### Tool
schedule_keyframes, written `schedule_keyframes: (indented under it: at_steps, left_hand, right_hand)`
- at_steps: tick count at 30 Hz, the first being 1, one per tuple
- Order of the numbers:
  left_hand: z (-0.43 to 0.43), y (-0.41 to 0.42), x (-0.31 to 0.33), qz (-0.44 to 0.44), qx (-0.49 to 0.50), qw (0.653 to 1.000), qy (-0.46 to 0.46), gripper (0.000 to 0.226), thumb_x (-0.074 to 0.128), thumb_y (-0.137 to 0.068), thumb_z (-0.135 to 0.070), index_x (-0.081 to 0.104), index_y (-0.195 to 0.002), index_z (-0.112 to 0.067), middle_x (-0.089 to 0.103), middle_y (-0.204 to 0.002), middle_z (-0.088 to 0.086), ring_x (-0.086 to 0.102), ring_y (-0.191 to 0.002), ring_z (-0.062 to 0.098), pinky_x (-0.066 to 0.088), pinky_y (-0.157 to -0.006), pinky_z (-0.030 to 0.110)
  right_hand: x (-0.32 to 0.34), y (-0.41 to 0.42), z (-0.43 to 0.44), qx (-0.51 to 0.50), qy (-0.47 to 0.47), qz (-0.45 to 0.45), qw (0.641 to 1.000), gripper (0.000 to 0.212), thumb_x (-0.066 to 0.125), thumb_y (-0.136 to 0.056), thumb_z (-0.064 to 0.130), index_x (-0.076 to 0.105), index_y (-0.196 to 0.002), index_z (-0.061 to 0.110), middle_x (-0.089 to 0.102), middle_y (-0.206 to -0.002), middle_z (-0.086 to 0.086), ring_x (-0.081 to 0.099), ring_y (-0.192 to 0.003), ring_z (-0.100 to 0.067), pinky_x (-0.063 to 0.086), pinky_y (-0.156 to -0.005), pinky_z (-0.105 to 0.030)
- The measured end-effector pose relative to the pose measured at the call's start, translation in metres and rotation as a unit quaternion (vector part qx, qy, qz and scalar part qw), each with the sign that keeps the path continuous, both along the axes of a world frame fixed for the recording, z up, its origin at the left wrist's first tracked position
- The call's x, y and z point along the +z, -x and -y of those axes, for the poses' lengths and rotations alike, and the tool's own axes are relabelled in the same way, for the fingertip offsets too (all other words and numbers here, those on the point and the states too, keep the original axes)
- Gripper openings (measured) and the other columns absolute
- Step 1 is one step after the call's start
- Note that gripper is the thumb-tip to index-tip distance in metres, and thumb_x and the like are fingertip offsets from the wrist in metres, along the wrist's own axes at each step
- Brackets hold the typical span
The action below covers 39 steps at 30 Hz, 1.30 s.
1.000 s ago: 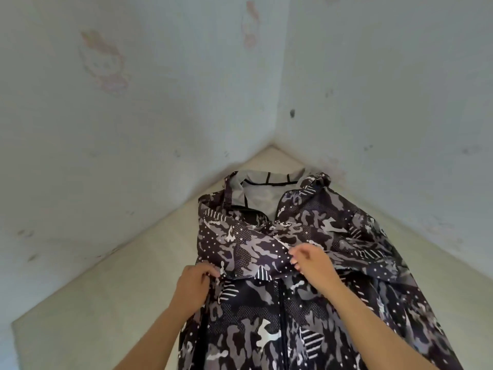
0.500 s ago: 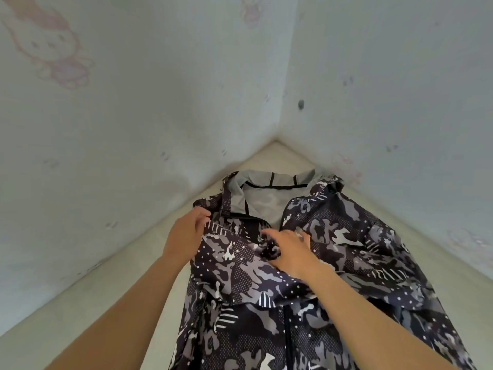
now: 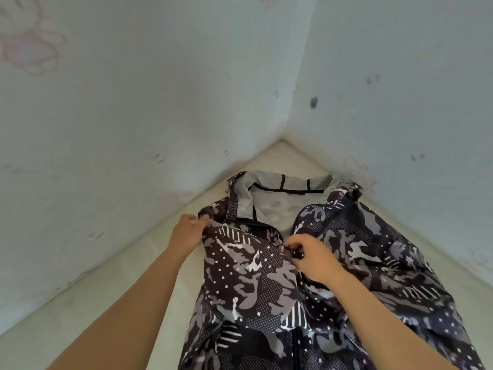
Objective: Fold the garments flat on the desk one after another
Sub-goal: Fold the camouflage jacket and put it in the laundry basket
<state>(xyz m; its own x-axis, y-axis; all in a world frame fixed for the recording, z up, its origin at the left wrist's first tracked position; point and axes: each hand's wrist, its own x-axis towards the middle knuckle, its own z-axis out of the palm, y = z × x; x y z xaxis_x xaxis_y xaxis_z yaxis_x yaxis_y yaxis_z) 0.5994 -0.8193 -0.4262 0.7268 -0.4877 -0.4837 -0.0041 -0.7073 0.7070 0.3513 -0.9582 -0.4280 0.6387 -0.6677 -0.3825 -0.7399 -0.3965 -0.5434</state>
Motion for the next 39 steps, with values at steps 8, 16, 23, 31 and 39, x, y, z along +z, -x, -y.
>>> schedule_keyframes:
  at_steps: [8,16,23,31,39]
  left_hand:
    - [-0.011,-0.017,-0.009,-0.26,-0.113,0.957,0.057,0.073,0.084,-0.069,-0.013,0.044,-0.129,-0.024,0.066,-0.117,0.006,0.064,-0.106,0.02,0.055,-0.084,0.03]
    - [-0.034,-0.03,-0.011,-0.118,-0.101,0.984,0.085,0.059,0.085,-0.066,-0.006,0.059,-0.119,-0.013,0.075,-0.091,0.008,0.073,-0.081,0.018,0.057,-0.068,0.024]
    - [-0.028,-0.028,-0.015,-0.084,-0.151,0.984,0.048,0.07,0.093,-0.053,-0.015,0.059,-0.113,-0.025,0.068,-0.107,-0.009,0.064,-0.098,0.007,0.051,-0.092,0.029]
    - [-0.017,-0.028,-0.006,-0.071,-0.17,0.983,0.021,0.067,0.088,-0.062,-0.036,0.052,-0.117,-0.026,0.061,-0.105,-0.014,0.06,-0.093,0.003,0.05,-0.084,0.024]
    - [0.024,-0.024,0.0,-0.119,-0.028,0.991,0.061,0.039,0.062,-0.09,-0.041,0.052,-0.123,-0.022,0.064,-0.111,0.0,0.065,-0.09,0.013,0.049,-0.068,0.024]
  right_hand:
    - [-0.001,-0.06,-0.01,0.106,0.018,-0.049,0.993,0.041,0.056,-0.086,0.06,0.063,-0.117,0.034,0.058,-0.093,0.012,0.046,-0.105,-0.014,0.035,-0.098,-0.041]
    - [-0.008,-0.088,-0.006,-0.136,0.021,0.08,0.987,0.026,0.05,-0.095,0.044,0.069,-0.098,0.026,0.067,-0.097,0.01,0.062,-0.092,-0.013,0.05,-0.078,-0.032]
    - [0.003,-0.13,-0.019,0.028,-0.056,0.107,0.992,0.036,0.056,-0.085,0.062,0.063,-0.108,0.035,0.061,-0.108,0.02,0.056,-0.1,-0.002,0.047,-0.088,-0.028]
    - [-0.013,-0.133,-0.015,-0.147,0.024,0.15,0.977,0.015,0.051,-0.095,0.045,0.054,-0.086,0.033,0.057,-0.088,0.014,0.056,-0.078,-0.007,0.046,-0.069,-0.028]
    - [-0.019,-0.135,0.003,0.019,0.169,-0.033,0.985,0.093,0.071,-0.077,0.051,0.015,-0.148,0.027,0.03,-0.145,0.003,0.036,-0.13,-0.02,0.051,-0.086,-0.037]
